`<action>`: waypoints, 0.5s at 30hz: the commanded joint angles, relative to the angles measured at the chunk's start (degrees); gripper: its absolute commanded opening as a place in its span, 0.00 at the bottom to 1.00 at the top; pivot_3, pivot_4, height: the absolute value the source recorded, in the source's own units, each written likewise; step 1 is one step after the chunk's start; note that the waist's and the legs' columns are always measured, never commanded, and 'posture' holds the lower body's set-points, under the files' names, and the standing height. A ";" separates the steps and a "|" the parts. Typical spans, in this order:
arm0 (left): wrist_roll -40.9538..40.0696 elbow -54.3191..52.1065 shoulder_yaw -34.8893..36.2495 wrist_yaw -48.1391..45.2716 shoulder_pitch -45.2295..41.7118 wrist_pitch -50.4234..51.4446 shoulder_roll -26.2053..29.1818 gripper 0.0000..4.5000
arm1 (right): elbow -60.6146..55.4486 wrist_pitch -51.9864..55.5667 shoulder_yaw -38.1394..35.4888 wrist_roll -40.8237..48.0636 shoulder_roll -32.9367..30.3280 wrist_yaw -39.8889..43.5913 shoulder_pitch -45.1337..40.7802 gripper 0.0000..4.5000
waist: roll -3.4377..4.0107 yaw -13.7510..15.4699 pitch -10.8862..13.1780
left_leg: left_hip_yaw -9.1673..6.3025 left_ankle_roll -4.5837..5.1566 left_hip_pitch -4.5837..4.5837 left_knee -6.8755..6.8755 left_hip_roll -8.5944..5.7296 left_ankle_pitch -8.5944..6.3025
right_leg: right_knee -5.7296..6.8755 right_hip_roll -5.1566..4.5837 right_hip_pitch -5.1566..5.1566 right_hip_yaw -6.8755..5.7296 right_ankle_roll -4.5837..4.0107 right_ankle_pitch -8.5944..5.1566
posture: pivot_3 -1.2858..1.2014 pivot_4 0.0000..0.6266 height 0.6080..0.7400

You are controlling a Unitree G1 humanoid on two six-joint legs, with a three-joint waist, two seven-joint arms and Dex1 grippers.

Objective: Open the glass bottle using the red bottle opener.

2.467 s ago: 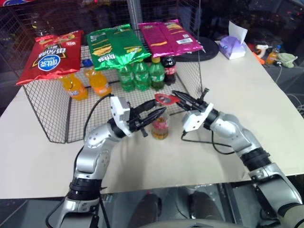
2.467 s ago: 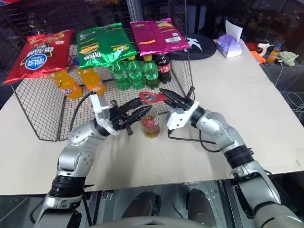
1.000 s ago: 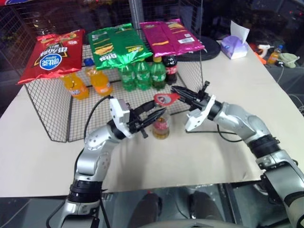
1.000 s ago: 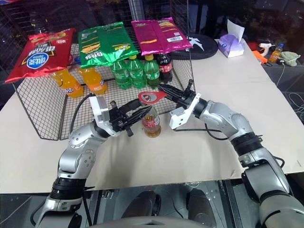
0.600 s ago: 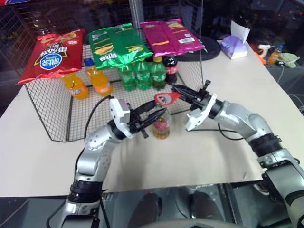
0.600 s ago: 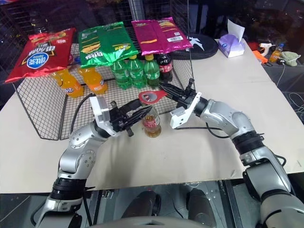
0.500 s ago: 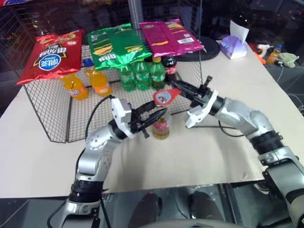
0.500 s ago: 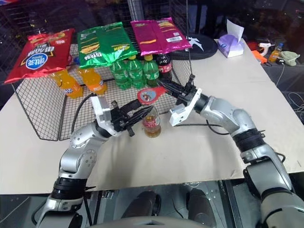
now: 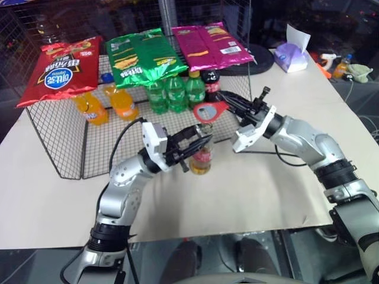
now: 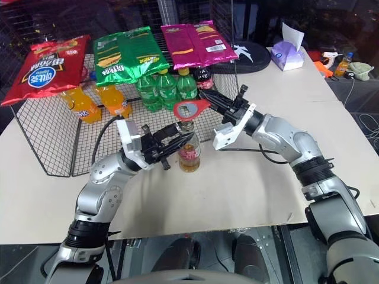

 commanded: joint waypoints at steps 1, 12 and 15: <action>2.20 1.98 -1.05 0.84 1.83 1.70 0.05 0.26 | -1.05 0.59 -2.67 3.80 0.23 -0.65 0.29 0.00 | 0.00 0.00 0.00 | 0.00 0.00 0.00 0.00 0.00 0.00 | 0.00 0.00 0.00 0.00 0.00 0.00 | 0.52 0.24 1.00; 2.41 0.90 0.41 3.37 3.08 1.26 -0.01 0.26 | -1.03 5.27 -5.34 15.24 3.87 3.28 4.41 0.00 | 0.00 -0.02 0.00 | 0.01 0.00 0.01 -0.04 0.06 0.00 | -0.02 0.01 0.00 0.01 0.00 0.00 | 0.52 0.24 1.00; 2.45 0.75 0.43 3.76 3.40 1.19 -0.08 0.26 | -1.53 6.21 -5.60 16.32 4.72 3.92 5.11 0.00 | 0.00 -0.04 0.00 | 0.02 0.00 0.01 -0.04 0.06 0.00 | -0.03 0.02 0.00 0.01 0.00 0.00 | 0.52 0.24 1.00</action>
